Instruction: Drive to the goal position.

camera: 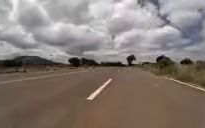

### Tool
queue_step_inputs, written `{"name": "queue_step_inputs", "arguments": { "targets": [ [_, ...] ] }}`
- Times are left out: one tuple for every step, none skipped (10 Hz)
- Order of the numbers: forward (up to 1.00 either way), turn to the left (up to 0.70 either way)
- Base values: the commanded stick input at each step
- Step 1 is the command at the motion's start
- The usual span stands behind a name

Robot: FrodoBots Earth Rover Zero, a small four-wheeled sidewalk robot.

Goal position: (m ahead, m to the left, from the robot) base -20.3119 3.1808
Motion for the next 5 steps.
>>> {"name": "queue_step_inputs", "arguments": {
  "targets": [
    [0.85, 0.00],
    [0.85, 0.00],
    [0.85, 0.00],
    [0.85, 0.00],
    [0.85, 0.00]
  ]
}}
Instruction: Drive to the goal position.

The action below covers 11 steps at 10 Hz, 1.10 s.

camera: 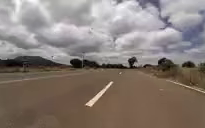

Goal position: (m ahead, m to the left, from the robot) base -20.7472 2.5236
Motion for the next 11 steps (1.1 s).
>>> {"name": "queue_step_inputs", "arguments": {
  "targets": [
    [0.85, 0.00],
    [0.85, 0.00],
    [0.85, 0.00],
    [0.85, 0.00],
    [0.85, 0.00],
    [0.85, 0.00],
    [0.85, -0.02],
    [0.85, -0.12],
    [0.85, -0.30],
    [0.85, -0.34],
    [0.85, -0.34]
  ]
}}
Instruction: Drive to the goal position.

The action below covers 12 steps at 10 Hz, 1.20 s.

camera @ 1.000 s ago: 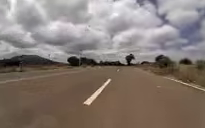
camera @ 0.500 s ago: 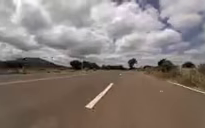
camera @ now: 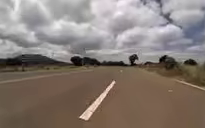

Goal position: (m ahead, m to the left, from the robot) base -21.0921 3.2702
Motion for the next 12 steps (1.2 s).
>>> {"name": "queue_step_inputs", "arguments": {
  "targets": [
    [0.85, -0.34],
    [0.85, -0.09],
    [0.84, 0.00],
    [0.81, 0.00],
    [0.01, 0.00],
    [0.00, 0.00],
    [0.00, 0.00],
    [0.00, 0.00],
    [0.00, 0.00],
    [0.00, 0.00],
    [0.00, 0.00],
    [0.00, 0.00]
  ]
}}
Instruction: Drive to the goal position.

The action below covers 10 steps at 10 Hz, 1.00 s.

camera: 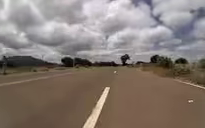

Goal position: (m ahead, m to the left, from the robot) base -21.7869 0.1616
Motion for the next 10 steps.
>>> {"name": "queue_step_inputs", "arguments": {
  "targets": [
    [0.00, 0.00],
    [0.00, -0.02],
    [0.00, -0.18],
    [0.00, -0.44],
    [0.00, -0.69],
    [0.00, -0.85],
    [0.00, -0.85],
    [0.00, -0.85],
    [0.00, -0.85],
    [0.00, -0.85]
  ]
}}
